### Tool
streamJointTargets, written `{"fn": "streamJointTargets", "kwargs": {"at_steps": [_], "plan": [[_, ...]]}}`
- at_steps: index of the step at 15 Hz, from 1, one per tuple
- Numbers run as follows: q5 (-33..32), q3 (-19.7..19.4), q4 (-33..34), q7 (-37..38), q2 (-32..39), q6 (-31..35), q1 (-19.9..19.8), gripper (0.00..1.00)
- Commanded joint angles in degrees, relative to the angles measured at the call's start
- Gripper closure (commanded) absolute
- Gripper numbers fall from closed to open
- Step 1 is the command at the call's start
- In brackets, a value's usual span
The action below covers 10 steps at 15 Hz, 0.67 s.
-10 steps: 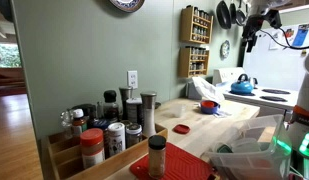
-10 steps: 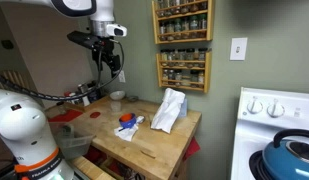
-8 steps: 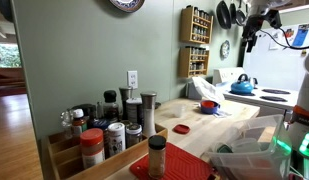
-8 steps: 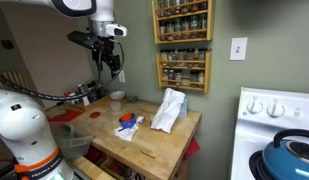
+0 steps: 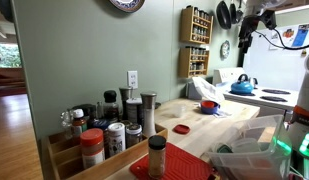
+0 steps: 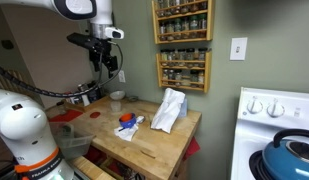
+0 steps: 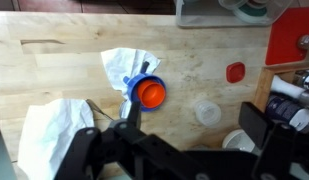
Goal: Remove the small lunchbox from inside the other lunchbox, put the red lid on the lunchbox in front and then put the lunchbox with a lid in the other lunchbox
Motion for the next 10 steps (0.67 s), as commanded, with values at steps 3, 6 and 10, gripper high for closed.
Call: {"fn": "streamJointTargets", "kwargs": {"at_steps": [3, 6, 10], "plan": [[8.47, 12.48, -5.05, 4.12, 4.24, 11.02, 7.50, 0.00], [12.10, 20.02, -7.03, 8.97, 8.71, 22.76, 11.52, 0.00], [10.03, 26.76, -6.11, 13.77, 16.30, 31.49, 15.13, 0.00]]}}
